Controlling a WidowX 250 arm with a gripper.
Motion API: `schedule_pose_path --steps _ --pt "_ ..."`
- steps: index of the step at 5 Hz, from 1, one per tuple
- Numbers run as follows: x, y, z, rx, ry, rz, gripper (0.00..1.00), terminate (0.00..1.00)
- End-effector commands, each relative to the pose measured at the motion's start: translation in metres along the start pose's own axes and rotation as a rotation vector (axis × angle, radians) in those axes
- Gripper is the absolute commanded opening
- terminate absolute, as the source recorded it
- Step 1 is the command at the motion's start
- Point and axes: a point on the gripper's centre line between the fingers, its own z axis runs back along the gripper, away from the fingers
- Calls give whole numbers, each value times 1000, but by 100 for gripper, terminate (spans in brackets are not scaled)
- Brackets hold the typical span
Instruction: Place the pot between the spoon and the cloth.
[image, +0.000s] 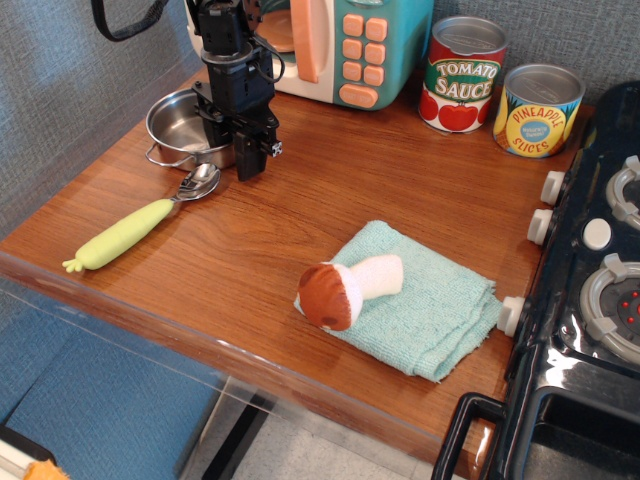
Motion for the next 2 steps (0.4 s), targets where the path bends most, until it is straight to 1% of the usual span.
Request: schedule_pose_path --steps 1,2 --pt "16 9 44 80 -103 -39 0 0" --pt "32 4 80 133 -185 -112 0 0"
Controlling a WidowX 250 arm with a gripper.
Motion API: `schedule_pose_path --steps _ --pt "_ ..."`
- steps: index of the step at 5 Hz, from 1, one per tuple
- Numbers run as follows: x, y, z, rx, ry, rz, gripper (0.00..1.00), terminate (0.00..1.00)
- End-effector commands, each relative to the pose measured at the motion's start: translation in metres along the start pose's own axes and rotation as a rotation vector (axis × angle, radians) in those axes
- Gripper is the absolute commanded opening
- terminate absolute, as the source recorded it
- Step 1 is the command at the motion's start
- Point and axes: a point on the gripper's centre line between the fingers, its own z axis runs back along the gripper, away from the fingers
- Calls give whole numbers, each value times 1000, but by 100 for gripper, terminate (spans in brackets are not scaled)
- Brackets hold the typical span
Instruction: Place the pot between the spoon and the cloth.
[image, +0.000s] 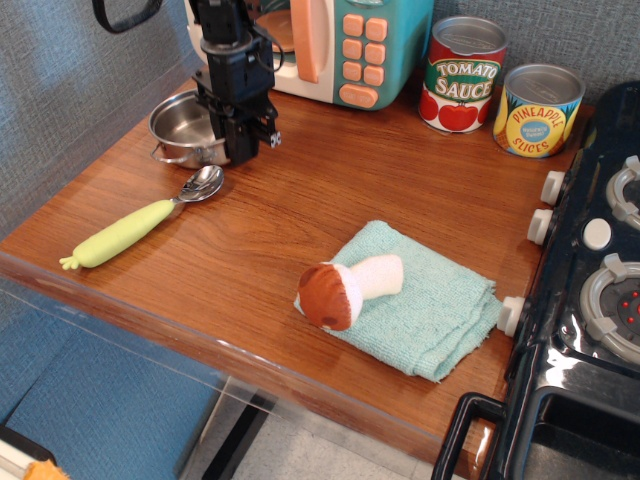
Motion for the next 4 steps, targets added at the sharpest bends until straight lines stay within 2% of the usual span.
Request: schedule_pose_path --steps 1,3,4 --pt "12 -28 85 110 -178 -164 0 0" --pt "-58 -89 72 47 -127 -258 0 0" --pt "-85 -100 60 34 -88 -274 0 0"
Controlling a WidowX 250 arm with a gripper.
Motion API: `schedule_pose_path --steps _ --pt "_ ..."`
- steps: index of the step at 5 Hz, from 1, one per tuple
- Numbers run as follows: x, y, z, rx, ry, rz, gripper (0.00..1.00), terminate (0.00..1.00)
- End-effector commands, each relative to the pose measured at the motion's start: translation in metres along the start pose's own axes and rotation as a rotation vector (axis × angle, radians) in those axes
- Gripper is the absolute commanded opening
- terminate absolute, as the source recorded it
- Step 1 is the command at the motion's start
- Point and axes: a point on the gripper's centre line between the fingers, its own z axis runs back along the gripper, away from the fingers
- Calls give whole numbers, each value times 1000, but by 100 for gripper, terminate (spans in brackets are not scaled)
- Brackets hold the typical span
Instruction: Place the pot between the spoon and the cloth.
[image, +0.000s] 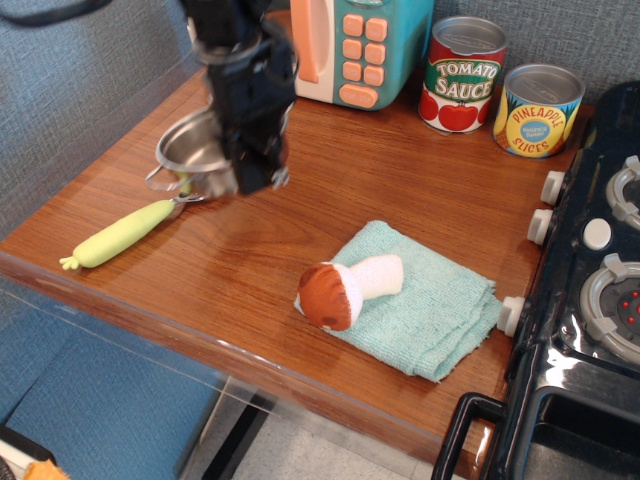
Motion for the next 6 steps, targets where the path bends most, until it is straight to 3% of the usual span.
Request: schedule_pose_path --steps 1,3,4,5,6 --pt "-34 -21 -5 -2 35 -29 0 0" --pt "-47 -20 -28 -30 92 -22 0 0" --pt "-44 -19 -23 -25 83 -22 100 0" --pt "-37 -19 -5 -13 49 -26 100 0" --pt "-28 -22 28 -20 -2 52 100 0"
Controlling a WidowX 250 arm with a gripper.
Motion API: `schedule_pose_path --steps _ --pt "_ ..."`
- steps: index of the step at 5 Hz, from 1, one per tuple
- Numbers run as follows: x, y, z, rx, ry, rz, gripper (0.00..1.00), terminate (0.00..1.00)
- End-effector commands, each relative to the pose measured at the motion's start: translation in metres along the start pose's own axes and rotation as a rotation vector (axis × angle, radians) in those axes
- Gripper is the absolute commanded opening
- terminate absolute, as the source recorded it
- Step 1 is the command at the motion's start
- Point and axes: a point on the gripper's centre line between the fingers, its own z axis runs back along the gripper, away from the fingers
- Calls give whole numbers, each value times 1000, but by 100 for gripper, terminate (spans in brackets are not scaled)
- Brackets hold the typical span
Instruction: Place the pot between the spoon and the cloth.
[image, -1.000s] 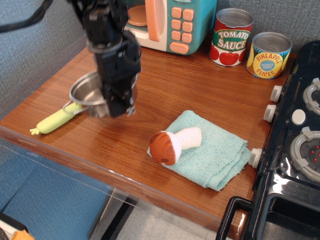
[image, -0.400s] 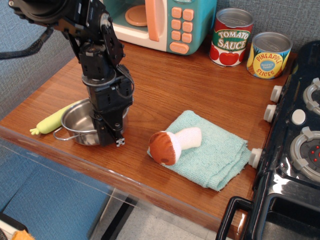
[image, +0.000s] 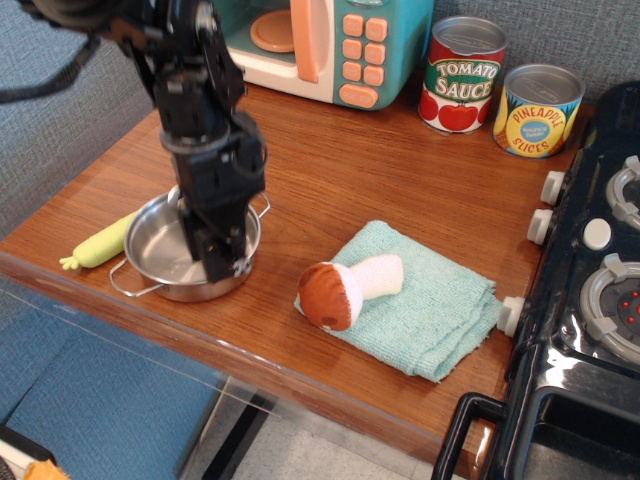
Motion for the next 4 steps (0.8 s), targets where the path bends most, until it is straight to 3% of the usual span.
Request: schedule_pose_path --steps 1,3,4 --pt "5 -1 63 46 -89 167 100 0" --pt "5 -1 63 46 -89 167 100 0" --pt "5 -1 63 46 -89 167 100 100"
